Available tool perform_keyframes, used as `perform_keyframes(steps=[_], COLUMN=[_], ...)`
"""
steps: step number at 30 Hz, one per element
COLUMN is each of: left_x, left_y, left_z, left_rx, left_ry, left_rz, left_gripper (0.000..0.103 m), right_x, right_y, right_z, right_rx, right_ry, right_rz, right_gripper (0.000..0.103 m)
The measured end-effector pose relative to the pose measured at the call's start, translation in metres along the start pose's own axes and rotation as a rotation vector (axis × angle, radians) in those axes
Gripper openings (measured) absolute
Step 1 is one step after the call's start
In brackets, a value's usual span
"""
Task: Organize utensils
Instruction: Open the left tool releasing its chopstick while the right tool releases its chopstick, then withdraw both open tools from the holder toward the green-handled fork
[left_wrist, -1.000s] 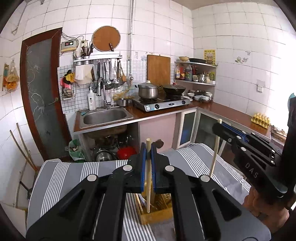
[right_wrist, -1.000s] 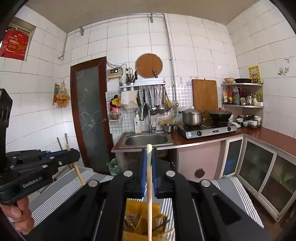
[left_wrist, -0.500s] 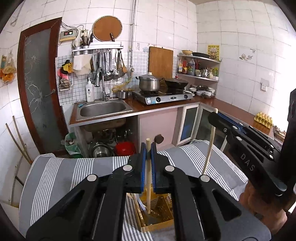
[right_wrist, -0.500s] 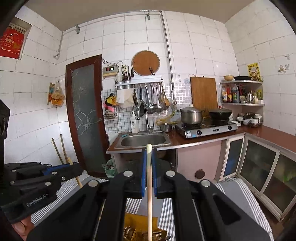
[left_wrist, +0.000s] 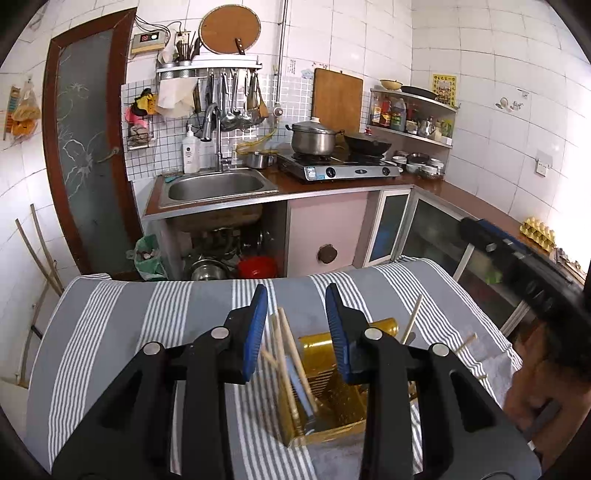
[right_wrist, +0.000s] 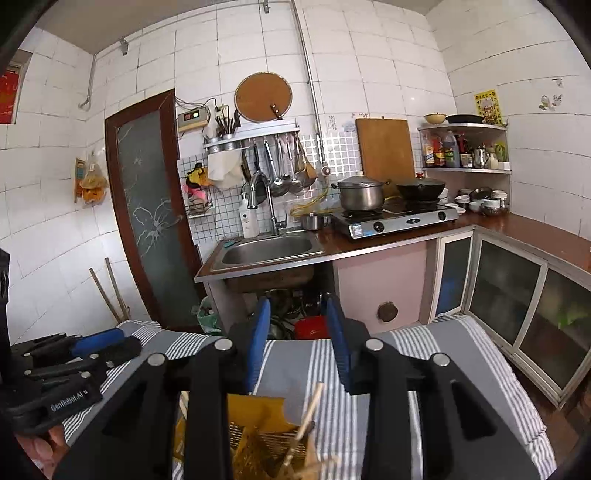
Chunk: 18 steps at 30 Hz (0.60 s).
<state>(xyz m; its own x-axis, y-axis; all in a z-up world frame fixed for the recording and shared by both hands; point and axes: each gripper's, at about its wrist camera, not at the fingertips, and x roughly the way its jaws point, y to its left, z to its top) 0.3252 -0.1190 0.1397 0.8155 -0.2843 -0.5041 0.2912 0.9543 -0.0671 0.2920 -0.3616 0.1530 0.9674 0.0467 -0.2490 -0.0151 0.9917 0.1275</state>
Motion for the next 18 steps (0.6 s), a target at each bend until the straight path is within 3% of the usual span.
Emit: perform_keyframes(steps=[6, 9, 14, 18], left_x=[-0.04, -0.067, -0.099, -0.102], left_y=[0.021, 0.037, 0.055, 0.05], left_z=[-0.025, -0.049, -0.112, -0.179], left_rx=[-0.003, -0.016, -0.048, -0.055], left_ry=[-0.039, -0.058, -0.04, 0.058], left_rz=[0.033, 0.073, 0.117, 0.109], left_gripper=[0.046, 0.048, 0.054, 0.054], right_x=[-0.052, -0.082, -0.121, -0.134], right_y=[-0.025, -0.039, -0.066, -0.082], right_z=[-0.01, -0.028, -0.1, -0.17], right_rx=[-0.012, -0.017, -0.008, 0.03], right_ry=[0.033, 0.06, 0.183, 0.292], right_rz=[-0.052, -0.065, -0.078, -0.083], right_gripper=[0.035, 0.04, 0.047, 0.047])
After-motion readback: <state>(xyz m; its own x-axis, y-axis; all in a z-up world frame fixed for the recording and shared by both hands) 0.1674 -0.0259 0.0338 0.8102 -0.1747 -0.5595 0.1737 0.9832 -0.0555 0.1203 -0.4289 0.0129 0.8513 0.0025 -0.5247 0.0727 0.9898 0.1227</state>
